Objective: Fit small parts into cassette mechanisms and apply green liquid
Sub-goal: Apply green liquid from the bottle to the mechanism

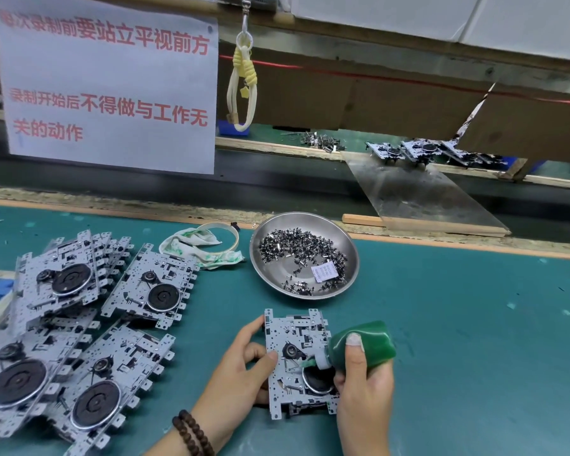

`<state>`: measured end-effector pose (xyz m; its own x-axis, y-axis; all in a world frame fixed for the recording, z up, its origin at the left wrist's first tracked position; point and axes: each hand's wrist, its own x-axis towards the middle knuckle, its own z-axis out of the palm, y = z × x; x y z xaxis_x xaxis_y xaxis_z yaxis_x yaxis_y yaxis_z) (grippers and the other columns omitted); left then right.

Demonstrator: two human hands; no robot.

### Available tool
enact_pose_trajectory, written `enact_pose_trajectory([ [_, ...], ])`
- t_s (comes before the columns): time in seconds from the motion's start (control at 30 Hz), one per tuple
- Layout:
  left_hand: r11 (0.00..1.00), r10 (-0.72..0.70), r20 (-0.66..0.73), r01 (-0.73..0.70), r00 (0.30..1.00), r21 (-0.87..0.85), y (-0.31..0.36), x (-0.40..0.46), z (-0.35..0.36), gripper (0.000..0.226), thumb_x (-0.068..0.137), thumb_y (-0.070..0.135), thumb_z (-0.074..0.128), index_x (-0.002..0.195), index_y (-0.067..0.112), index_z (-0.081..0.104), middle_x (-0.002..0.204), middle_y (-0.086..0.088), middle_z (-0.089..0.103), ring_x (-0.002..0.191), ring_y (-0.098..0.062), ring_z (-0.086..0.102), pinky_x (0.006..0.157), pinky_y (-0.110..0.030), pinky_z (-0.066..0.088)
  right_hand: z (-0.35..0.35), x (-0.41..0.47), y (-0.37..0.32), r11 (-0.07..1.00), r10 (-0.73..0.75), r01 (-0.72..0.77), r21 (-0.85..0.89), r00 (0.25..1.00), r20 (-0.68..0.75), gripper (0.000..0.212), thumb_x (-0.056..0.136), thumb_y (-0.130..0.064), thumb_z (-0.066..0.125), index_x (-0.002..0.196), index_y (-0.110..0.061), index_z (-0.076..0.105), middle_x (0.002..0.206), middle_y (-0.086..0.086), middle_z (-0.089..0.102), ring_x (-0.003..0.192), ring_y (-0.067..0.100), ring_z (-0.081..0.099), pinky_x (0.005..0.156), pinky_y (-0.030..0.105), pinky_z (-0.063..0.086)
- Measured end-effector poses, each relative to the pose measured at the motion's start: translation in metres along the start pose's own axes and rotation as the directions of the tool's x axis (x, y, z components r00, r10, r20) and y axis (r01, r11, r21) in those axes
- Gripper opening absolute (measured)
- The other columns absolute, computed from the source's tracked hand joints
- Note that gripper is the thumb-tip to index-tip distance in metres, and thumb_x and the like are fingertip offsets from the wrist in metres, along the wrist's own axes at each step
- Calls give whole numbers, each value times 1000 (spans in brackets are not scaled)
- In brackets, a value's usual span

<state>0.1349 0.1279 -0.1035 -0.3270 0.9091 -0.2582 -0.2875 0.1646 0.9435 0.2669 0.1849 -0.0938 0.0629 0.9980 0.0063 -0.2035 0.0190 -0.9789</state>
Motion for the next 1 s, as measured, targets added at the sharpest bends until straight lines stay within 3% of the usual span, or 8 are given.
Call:
enact_pose_trajectory([
  [0.1,1000,4,-1,-4,1000,4,-1,0,-1,45,92,6,52,122,38,42,63,6,59,61,-9,58,55,-27,50,2,-2,-1,1000,-26,26,-1,1000,1,20,76,-31,54,86,-14,52,58,-5,58,53,7,48,56,23,41],
  [0.23,1000,8,-2,-8,1000,24,-2,0,-1,45,91,8,52,122,39,42,63,7,58,64,-10,57,63,-32,50,0,0,1,1000,-17,17,9,1000,-25,17,77,-30,55,84,-15,51,56,-6,56,54,11,46,62,35,40],
  [0.37,1000,8,-2,-8,1000,24,-1,0,-1,45,91,9,53,122,40,43,64,5,56,66,-14,55,62,-33,51,-1,1,2,1000,-20,20,6,1000,-5,7,85,-22,54,84,-15,51,54,-7,58,48,3,49,54,23,42],
  [0.47,1000,10,0,-10,1000,16,0,-1,0,44,91,7,52,120,39,44,63,5,57,64,-13,56,57,-30,52,3,0,0,1000,-20,20,1,1000,-14,22,74,-33,56,83,-14,52,54,-6,58,48,2,50,48,15,42],
  [0.53,1000,9,0,-9,1000,12,1,-2,0,44,91,6,52,121,38,44,64,4,57,65,-15,56,58,-32,53,3,-1,0,1000,-27,26,-9,999,-18,29,69,-38,56,84,-14,54,57,-6,57,52,5,49,54,22,42],
  [0.67,1000,1,0,-1,1000,-1,3,-2,2,43,91,6,51,119,37,44,62,5,56,62,-12,56,53,-29,53,2,-1,3,998,-49,49,-30,999,-12,34,78,-45,67,89,-14,56,68,-3,57,62,14,50,65,32,40],
  [0.8,1000,2,-1,-2,1000,13,3,-2,2,45,91,7,51,123,37,42,63,5,58,62,-12,57,54,-30,52,3,-3,2,997,-54,54,-47,998,-9,33,74,-43,60,89,-15,56,74,3,60,70,21,52,72,41,41],
  [1.0,1000,-1,10,1,1000,-9,4,-3,2,44,91,4,51,121,36,43,61,7,59,57,-8,60,49,-25,51,3,-3,-4,995,-59,62,-77,997,39,18,79,-29,53,84,-12,53,51,-6,62,46,1,55,49,9,42],
])
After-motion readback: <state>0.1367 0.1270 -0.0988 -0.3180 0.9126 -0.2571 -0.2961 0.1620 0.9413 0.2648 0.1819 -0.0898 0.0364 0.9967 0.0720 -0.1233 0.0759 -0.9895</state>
